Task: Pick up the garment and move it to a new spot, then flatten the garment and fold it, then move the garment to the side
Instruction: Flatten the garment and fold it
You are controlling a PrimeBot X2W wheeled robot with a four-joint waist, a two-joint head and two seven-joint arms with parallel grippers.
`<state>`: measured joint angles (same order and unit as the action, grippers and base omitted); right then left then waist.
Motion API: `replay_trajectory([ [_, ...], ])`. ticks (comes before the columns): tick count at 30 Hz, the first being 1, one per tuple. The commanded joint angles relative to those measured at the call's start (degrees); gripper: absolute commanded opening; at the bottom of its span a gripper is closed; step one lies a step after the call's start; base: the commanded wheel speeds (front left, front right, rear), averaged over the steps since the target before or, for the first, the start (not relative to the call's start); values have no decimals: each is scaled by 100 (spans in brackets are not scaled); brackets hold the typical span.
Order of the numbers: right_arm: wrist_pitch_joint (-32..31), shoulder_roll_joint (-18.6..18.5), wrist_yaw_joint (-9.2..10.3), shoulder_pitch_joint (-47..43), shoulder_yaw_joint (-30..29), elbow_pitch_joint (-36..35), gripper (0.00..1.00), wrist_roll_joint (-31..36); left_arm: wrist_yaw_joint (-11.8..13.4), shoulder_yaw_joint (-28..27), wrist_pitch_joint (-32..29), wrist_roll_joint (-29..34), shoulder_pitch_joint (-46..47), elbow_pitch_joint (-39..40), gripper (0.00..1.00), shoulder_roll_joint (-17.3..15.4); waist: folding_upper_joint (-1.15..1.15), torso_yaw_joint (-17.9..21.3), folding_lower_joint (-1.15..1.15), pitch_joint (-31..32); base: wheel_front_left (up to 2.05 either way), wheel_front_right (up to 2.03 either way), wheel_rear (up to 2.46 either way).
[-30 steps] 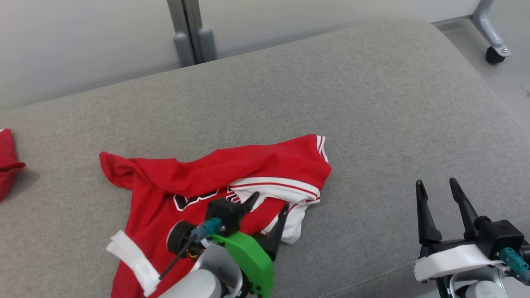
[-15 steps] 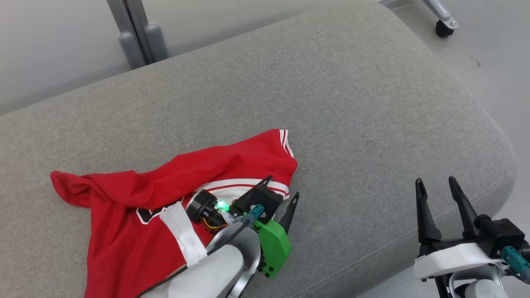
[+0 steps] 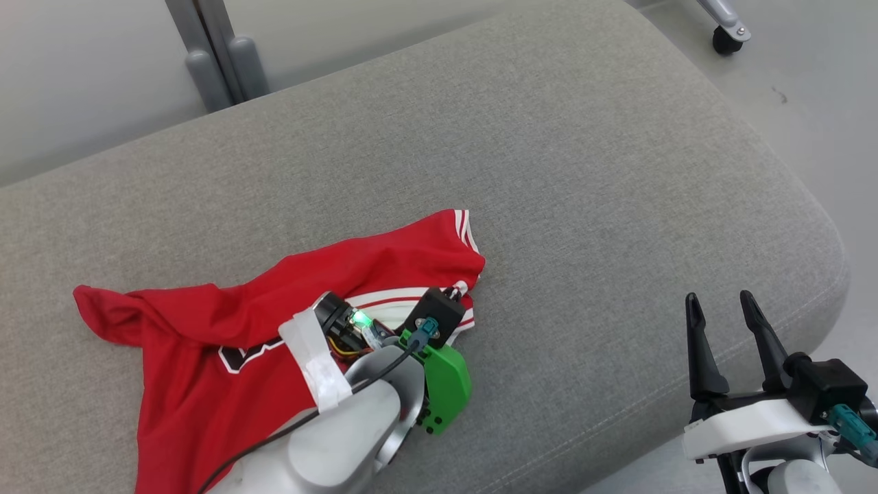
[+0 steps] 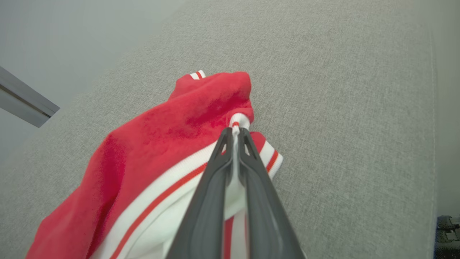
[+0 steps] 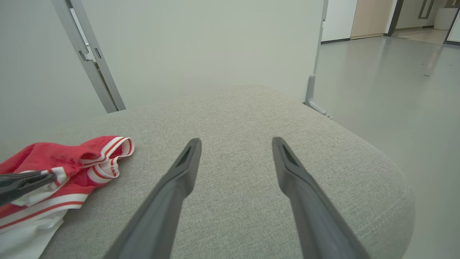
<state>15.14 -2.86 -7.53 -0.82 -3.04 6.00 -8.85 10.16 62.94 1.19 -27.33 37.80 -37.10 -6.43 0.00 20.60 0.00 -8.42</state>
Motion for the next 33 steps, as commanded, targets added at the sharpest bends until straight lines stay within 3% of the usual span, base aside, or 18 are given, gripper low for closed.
replay_trajectory([
  [1, 0, -6, 8, 41, 3, 16, 100, -23, -47, -74, 62, -72, 135, -10, 0, 12, 0, 8, 0, 12, 0, 0, 0],
  [6, 0, -6, 8, 19, -26, 25, 100, -33, -141, -334, 289, -333, 320, 195, 0, 104, 0, 51, 0, 70, 0, 0, 0],
  [12, 0, -6, 8, -85, -110, 14, 100, 44, -77, -600, 323, -497, 516, 1099, 0, 22, 0, 78, 0, 198, 0, 0, 0],
  [23, 0, -6, 8, -184, -245, -28, 100, 201, 534, -937, -202, -424, 406, 3769, 0, -751, 0, -44, 0, 389, 0, 0, 0],
  [33, 0, -7, 8, -24, -155, -32, 100, 267, 817, -1349, -503, -530, 482, 5002, 0, -1265, 0, 116, 0, 376, 0, 0, 0],
])
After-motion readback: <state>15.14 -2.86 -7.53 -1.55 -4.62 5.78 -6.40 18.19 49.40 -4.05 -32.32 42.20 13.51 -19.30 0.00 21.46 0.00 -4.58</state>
